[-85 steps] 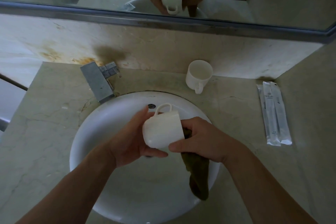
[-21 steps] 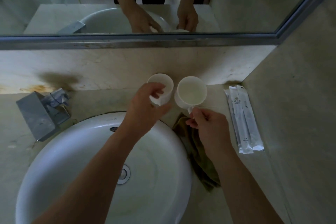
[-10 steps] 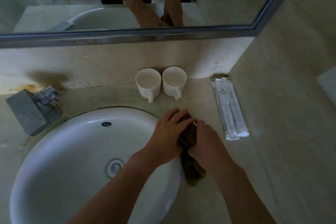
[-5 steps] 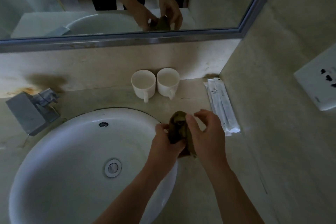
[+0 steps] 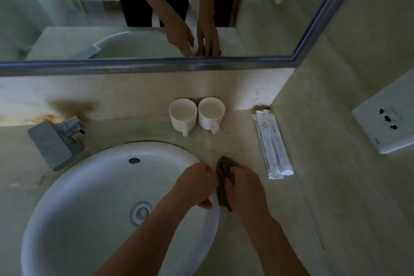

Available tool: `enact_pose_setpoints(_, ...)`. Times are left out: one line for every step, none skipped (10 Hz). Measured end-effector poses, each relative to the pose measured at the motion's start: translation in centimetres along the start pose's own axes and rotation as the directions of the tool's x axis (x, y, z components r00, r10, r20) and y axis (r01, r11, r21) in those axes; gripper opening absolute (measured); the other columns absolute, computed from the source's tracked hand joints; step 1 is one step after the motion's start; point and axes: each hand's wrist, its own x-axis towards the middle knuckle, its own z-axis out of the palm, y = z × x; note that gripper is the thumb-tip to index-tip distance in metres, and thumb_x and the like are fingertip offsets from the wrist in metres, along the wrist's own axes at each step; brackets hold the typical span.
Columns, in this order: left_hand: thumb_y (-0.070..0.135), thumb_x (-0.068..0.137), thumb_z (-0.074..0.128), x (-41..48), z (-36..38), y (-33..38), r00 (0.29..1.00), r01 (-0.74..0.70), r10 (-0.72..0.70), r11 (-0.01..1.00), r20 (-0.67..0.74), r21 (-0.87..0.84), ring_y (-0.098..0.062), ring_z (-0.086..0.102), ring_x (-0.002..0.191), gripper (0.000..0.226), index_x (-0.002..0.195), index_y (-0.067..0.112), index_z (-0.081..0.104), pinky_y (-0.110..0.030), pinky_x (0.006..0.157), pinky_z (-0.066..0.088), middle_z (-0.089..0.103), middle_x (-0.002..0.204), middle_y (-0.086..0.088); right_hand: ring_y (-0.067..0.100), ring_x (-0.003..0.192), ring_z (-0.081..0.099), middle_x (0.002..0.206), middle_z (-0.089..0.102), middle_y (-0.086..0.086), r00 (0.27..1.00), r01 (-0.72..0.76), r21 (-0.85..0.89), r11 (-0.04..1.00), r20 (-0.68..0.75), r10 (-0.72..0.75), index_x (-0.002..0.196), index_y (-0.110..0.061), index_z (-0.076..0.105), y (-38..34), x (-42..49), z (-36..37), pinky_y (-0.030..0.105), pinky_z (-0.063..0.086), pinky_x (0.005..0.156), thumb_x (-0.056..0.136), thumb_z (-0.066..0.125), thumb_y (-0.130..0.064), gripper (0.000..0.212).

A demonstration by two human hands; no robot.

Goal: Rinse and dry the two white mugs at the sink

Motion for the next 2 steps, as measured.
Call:
enact_pose_setpoints(0.014, 0.1, 0.053, -1.9, -1.7, -0.3, 1.0, 0.017, -0.017, 0.999, -0.004, 0.047, -0.031, 0.081, 0.084, 0.025, 0.123, 0.011, 0.065, -0.04, 0.069, 0.069, 0.077, 0.105, -0.016, 0.029, 0.098, 0.073, 0.107, 0.077, 0.011, 0.999, 0.026, -0.111, 0.993, -0.04, -0.031, 0.114, -0.006, 0.078, -1.8, -0.8, -0.3, 0.042, 0.064, 0.09, 0.093, 0.076, -0.014, 0.022)
enact_pose_setpoints(0.018, 0.099, 0.058, -3.7, -3.2, -1.5, 0.999, -0.024, 0.028, 0.994, -0.043, 0.105, -0.026, 0.078, 0.096, 0.029, 0.128, 0.018, 0.064, -0.042, 0.086, 0.066, 0.072, 0.118, -0.009, 0.037, 0.102, 0.073, 0.109, 0.075, 0.017, 0.996, 0.054, -0.234, 0.971, -0.057, -0.069, 0.114, -0.003, 0.075, -3.6, -1.4, -0.7, 0.052, 0.064, 0.087, 0.082, 0.087, -0.013, 0.036)
